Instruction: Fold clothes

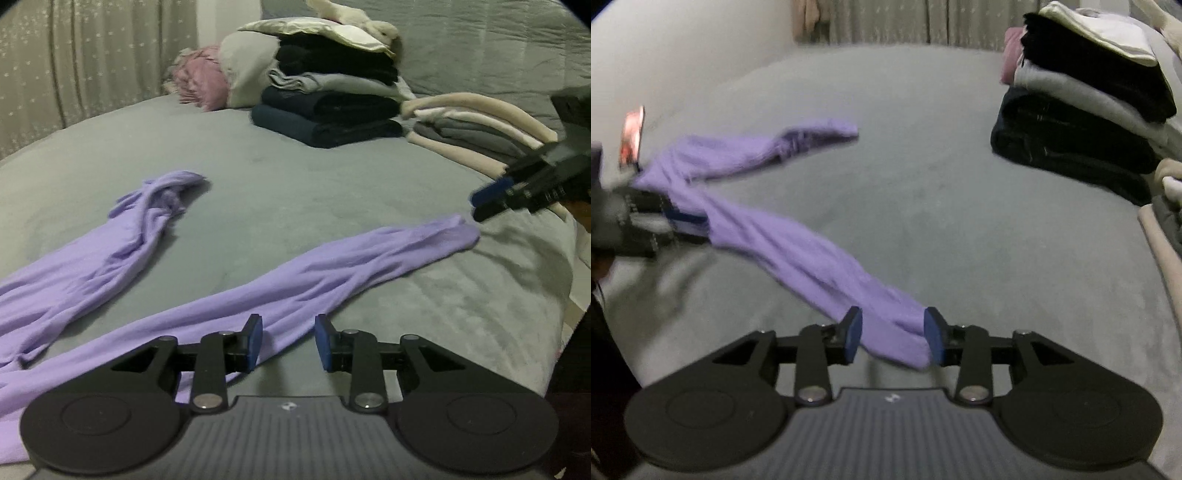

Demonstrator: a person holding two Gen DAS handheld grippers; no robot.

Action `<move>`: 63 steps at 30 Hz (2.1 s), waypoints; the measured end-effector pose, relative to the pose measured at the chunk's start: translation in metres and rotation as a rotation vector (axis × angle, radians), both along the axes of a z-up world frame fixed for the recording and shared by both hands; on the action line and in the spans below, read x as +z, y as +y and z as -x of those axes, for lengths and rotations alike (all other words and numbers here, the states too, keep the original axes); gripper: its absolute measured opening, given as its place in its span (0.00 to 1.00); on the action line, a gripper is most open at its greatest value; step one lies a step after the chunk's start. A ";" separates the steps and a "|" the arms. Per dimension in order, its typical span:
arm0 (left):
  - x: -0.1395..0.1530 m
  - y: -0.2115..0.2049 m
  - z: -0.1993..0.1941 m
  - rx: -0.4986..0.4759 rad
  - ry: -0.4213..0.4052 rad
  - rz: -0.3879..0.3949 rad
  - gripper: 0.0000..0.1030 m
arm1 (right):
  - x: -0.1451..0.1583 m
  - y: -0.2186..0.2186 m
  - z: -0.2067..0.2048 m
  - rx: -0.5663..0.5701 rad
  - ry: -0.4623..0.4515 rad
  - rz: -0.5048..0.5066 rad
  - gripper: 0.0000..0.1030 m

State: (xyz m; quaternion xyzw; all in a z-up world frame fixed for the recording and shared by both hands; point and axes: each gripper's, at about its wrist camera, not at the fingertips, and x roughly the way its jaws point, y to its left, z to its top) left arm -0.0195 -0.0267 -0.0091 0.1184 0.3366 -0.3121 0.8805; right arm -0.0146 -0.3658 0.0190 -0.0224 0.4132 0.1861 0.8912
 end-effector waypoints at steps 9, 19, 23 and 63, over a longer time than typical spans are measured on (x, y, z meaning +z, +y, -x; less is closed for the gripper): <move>-0.010 -0.036 -0.003 -0.069 -0.028 -0.025 0.23 | -0.019 0.029 -0.007 0.128 0.025 0.087 0.32; 0.003 -0.036 0.007 -0.147 -0.045 -0.018 0.00 | -0.009 0.021 0.013 0.209 -0.029 0.146 0.04; 0.013 -0.025 0.024 -0.267 0.002 -0.013 0.00 | -0.007 0.020 0.026 0.286 -0.022 0.160 0.04; 0.012 0.072 0.010 -0.027 0.096 -0.085 0.51 | -0.016 0.027 -0.004 0.014 -0.112 0.210 0.28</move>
